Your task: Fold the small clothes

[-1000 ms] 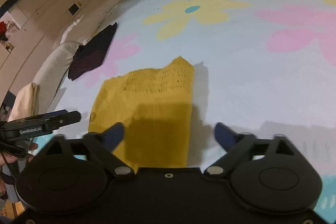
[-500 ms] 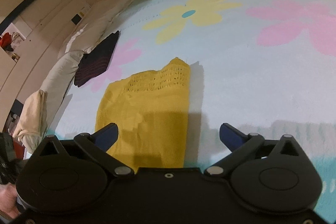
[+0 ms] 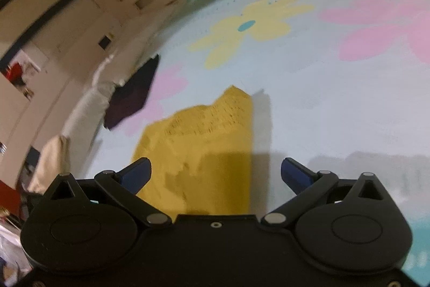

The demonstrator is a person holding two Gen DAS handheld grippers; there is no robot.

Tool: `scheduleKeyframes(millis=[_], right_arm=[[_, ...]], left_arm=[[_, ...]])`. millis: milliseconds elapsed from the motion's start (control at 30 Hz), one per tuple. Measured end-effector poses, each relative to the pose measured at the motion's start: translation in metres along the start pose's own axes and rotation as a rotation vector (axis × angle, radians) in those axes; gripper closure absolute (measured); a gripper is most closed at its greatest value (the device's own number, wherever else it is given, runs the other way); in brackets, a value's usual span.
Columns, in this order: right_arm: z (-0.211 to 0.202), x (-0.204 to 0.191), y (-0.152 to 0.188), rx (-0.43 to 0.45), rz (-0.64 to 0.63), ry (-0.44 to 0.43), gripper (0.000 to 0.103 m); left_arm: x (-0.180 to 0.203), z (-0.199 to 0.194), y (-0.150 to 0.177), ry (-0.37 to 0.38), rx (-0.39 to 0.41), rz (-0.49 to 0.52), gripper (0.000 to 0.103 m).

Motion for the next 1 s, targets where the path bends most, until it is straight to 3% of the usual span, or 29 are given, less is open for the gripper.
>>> scheduleKeyframes(millis=[567, 867, 1000], right_arm=[[0.097, -0.005, -0.007, -0.093, -0.045, -0.039, 0.000], [0.115, 0.003, -0.009, -0.078, -0.010, -0.073, 0.000], [0.116, 0.002, -0.012, -0.129, -0.034, -0.067, 0.000]], left_arm=[[0.010, 0.013, -0.010, -0.026, 0.006, 0.045, 0.009], [0.010, 0.018, -0.013, -0.042, 0.025, 0.063, 0.009], [0.008, 0.018, -0.015, -0.035, 0.028, 0.045, 0.011]])
Point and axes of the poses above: each gripper's, at about its wrist camera, not at the fingertips, and z roughly the way its jaws point, x to its right, y to its underside, the point moved 8 cm from there along z, roughly the way its jaws point, and after that the axes turned 5 degrees about z, right-handed, at the moved point
